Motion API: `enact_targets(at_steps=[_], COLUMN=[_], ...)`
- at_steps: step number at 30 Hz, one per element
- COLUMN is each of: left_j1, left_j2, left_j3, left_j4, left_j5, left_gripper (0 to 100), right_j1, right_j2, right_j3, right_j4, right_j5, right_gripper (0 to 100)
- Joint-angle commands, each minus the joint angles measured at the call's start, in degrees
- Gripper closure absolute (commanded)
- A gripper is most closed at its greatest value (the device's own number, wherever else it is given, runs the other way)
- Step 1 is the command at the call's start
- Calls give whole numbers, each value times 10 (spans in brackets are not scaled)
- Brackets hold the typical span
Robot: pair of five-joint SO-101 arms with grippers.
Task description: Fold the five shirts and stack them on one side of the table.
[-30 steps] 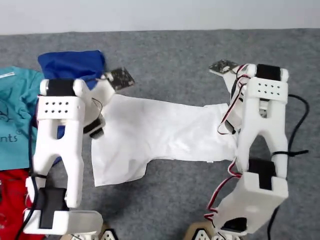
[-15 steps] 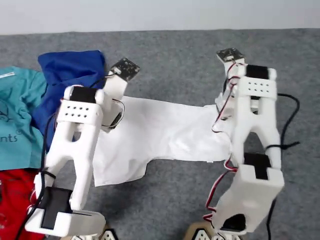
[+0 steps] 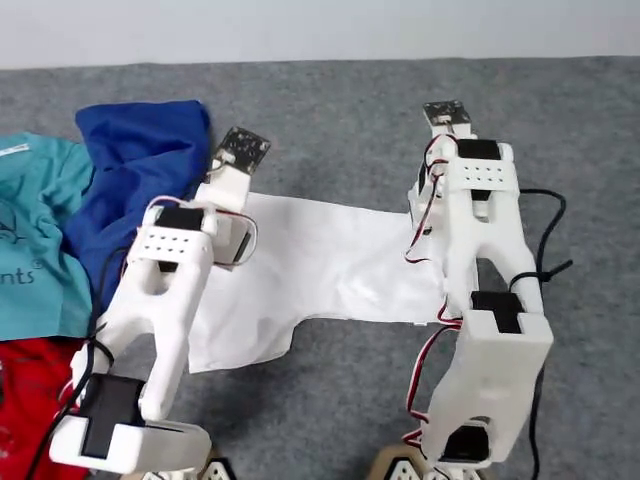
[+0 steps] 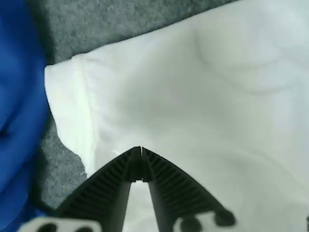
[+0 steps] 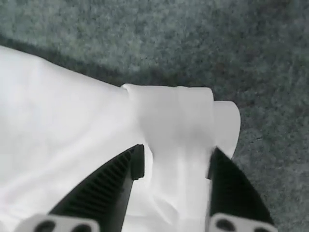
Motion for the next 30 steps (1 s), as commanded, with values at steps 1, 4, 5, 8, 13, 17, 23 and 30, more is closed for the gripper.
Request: enact_targets(at_steps=[1,4,5,8,13,17,23,30], left_j1=[6,10,12,25,32,33,32,32], left_j2=[-18,-17,-10,17,77,135,218,249], left_j3=[22,67,81,86,16,-51,-152,-187], left_j4=[-30,-73,-88,-99,-59,3,78,104], left_j5=[5,5,4,4,3,2,1,0], left_gripper=[997,997,997,997,997,997,997,997], right_j1=[-6,-6,-6,-4,-3,-1,28,61], right_j2=[-9,-9,-9,-5,-7,-5,30,76], right_j3=[-33,-33,-33,-33,-32,-33,-33,-33], right_j4=[-5,-5,-7,-15,-39,-47,-93,-140], right_j5=[-9,-9,-9,-9,-9,-9,-9,-6], right_gripper=[826,827,828,829,829,829,829,860])
